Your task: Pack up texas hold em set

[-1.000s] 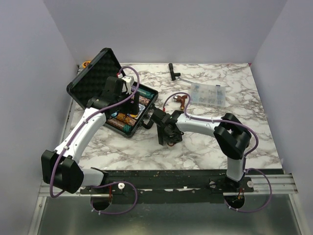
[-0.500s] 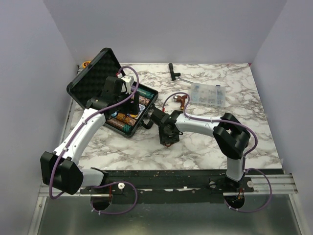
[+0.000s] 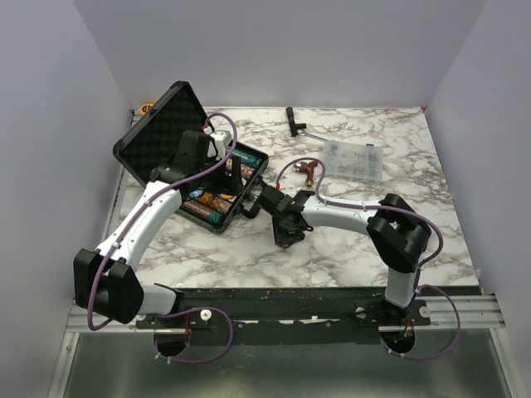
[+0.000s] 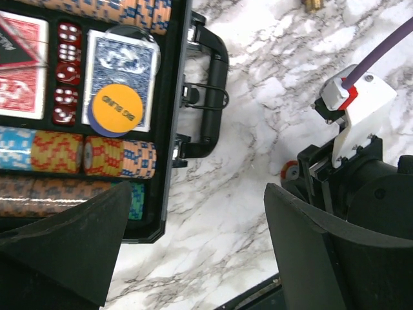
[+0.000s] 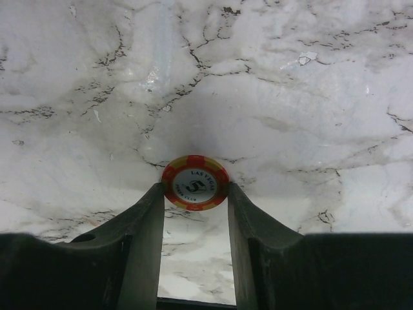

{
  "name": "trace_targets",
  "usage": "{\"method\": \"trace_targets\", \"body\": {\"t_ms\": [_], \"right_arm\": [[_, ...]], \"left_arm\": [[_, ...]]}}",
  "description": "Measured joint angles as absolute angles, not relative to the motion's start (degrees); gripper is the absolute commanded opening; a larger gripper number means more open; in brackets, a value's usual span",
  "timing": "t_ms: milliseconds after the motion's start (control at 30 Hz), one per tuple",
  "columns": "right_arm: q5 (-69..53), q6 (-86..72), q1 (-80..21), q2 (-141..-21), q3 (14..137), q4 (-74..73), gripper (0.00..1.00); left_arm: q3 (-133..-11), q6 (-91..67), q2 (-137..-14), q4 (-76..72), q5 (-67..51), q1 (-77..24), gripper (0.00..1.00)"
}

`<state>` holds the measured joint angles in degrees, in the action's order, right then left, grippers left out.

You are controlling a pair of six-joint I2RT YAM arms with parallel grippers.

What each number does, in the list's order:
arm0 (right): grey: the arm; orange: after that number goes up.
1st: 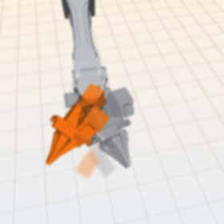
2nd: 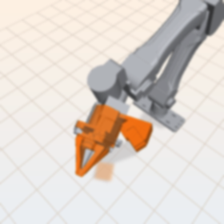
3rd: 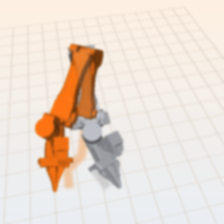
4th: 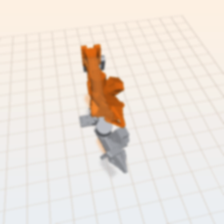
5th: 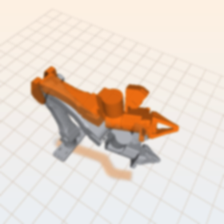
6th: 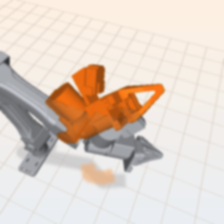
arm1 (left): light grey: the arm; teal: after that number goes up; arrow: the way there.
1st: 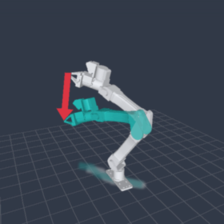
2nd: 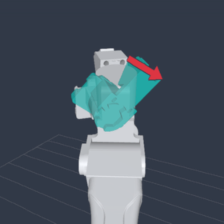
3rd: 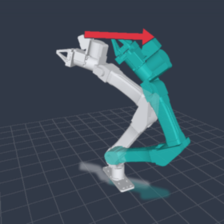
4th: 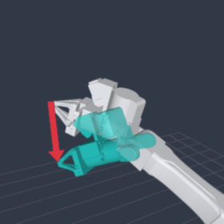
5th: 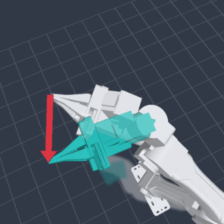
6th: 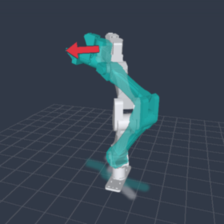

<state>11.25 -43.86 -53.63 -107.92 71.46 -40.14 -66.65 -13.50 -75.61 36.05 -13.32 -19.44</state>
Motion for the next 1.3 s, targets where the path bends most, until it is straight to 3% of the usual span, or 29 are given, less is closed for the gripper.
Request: {"method": "trace_targets", "body": {"t_ms": [533, 600, 733, 833, 900, 1100, 1300], "right_arm": [[15.73, -37.95, -53.67, -96.68, 55.4, -22.09, 0.23], [15.77, -37.43, -53.67, -96.31, 54.94, -21.26, 0.27], [15.62, -36.4, -53.67, -95.72, 54.94, -20.97, 0.45], [14.94, -35.51, -53.67, -95.64, 57.1, -24.12, 0.68], [14.41, -35.46, -53.67, -95.92, 59.22, -26.61, 0.78], [13.52, -36.62, -53.67, -102.28, 71.13, -36.67, 0.78], [12.97, -39.94, -53.67, -108.18, 74.56, -43.0, 0.76]], "left_arm": [[-56.86, -28.25, -84.71, 23.42, -36.38, -18.59, 0.81], [-56.4, -29.28, -85.03, 22.7, -37.52, -18.59, 0.81], [-56.16, -30.17, -84.99, 21.85, -38.48, -18.61, 0.83], [-56.12, -29.85, -84.29, 22.41, -38.35, -18.61, 0.85], [-56.14, -28.99, -82.98, 23.49, -37.76, -18.59, 0.86], [-59.18, -24.75, -78.26, 28.91, -33.43, -18.61, 0.86], [-63.44, -20.34, -74.54, 31.59, -30.33, -18.61, 0.87]]}}
